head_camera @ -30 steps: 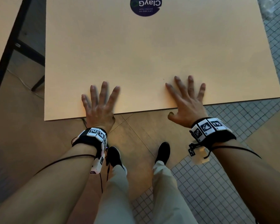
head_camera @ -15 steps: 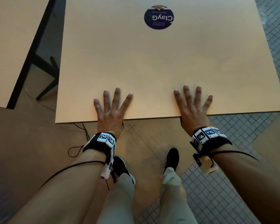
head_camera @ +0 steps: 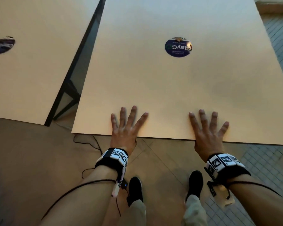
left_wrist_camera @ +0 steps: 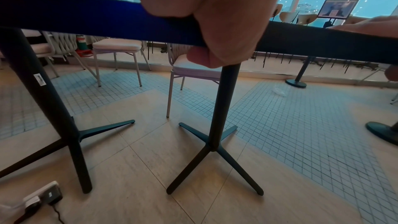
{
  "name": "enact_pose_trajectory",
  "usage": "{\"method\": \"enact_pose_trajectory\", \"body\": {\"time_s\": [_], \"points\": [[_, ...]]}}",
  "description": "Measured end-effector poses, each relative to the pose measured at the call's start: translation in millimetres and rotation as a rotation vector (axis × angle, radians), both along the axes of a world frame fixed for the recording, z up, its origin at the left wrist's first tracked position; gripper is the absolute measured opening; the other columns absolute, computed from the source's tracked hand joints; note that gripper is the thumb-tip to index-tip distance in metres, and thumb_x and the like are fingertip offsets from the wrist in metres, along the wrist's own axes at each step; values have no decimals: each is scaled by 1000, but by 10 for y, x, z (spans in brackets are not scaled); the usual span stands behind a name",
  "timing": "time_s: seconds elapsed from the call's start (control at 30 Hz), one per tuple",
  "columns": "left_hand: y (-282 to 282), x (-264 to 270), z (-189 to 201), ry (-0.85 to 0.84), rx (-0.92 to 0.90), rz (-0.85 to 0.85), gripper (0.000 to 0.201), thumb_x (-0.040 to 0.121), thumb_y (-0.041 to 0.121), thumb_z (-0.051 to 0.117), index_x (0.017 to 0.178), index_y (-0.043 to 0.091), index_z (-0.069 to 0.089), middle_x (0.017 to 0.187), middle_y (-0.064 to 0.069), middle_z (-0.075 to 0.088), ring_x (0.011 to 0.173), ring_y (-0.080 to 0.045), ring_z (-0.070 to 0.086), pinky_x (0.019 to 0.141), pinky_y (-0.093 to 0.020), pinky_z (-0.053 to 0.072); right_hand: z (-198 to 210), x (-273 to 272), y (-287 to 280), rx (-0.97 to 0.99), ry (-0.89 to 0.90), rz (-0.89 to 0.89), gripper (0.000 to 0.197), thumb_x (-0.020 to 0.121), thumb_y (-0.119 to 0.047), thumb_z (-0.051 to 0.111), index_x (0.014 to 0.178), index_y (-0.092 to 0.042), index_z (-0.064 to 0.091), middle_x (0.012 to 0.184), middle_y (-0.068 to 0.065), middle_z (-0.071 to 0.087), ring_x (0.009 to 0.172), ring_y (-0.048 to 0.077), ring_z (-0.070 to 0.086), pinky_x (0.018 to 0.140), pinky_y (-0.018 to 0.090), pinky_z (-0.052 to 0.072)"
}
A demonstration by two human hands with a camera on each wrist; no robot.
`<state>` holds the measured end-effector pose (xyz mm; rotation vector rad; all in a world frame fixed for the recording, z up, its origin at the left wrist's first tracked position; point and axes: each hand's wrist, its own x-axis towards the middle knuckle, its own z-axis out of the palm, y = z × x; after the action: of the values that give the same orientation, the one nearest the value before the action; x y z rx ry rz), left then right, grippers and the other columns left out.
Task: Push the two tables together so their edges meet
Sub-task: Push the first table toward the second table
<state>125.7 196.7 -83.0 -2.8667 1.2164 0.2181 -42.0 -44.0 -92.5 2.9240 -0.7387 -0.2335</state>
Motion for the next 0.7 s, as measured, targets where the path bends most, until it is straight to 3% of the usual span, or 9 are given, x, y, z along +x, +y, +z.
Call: {"method": "enact_pose_trajectory", "body": {"time_s": [0.13, 0.23, 0.4, 0.5, 0.57, 0.63, 0.7], "points": [[130, 107, 55, 43, 47, -10, 128, 73, -20, 48, 151, 52, -24, 166, 5, -27, 152, -39, -20, 118, -70, -4, -7, 44, 189, -27, -25, -19, 120, 59, 2, 69, 154, -29, 3, 161, 11, 13, 144, 50, 4, 100, 79, 10], [202, 174, 45, 37, 26, -10, 129, 72, -20, 48, 152, 52, -23, 165, 6, -27, 153, -39, -19, 118, -69, -4, -10, 77, 266, -26, -47, -17, 120, 56, 5, 69, 153, -27, 8, 159, 13, 17, 143, 52, 6, 100, 80, 13], [279, 237, 5, -21, 3, -27, 135, 63, -22, 54, 157, 49, -11, 170, 3, -12, 154, -40, -9, 118, -70, 2, -13, 104, 359, -24, -82, -9, 119, 51, 9, 68, 153, -24, 15, 160, 15, 16, 144, 52, 6, 101, 80, 10], [303, 286, 108, 45, 49, -12, 136, 66, -20, 55, 152, 53, -21, 166, 8, -26, 152, -36, -23, 118, -68, -6, 8, 135, 431, -11, -76, -16, 120, 49, 12, 64, 153, -24, 16, 160, 16, 16, 143, 53, 4, 103, 78, 7], [376, 256, 178, 138, 91, 63, 125, 79, -3, 58, 146, 56, -30, 160, 13, -38, 148, -33, -35, 117, -67, -13, 32, 135, 466, 10, -56, -25, 121, 47, 13, 63, 152, -22, 17, 159, 18, 18, 142, 55, 6, 104, 75, 4], [503, 170, 220, 190, 58, 170, 106, 91, 39, 59, 146, 55, -31, 159, 14, -39, 148, -30, -36, 119, -62, -13, 67, 159, 432, 21, -48, -11, 121, 45, 13, 64, 152, -20, 18, 157, 19, 21, 142, 54, 8, 104, 76, 8], [639, 81, 228, 221, -87, 318, 94, 86, 79, 44, 153, 52, -16, 163, 13, -30, 150, -24, -32, 122, -53, -15, 96, 208, 399, 41, -28, 24, 121, 44, 13, 64, 152, -17, 17, 157, 18, 21, 143, 51, 9, 103, 77, 15]]}}
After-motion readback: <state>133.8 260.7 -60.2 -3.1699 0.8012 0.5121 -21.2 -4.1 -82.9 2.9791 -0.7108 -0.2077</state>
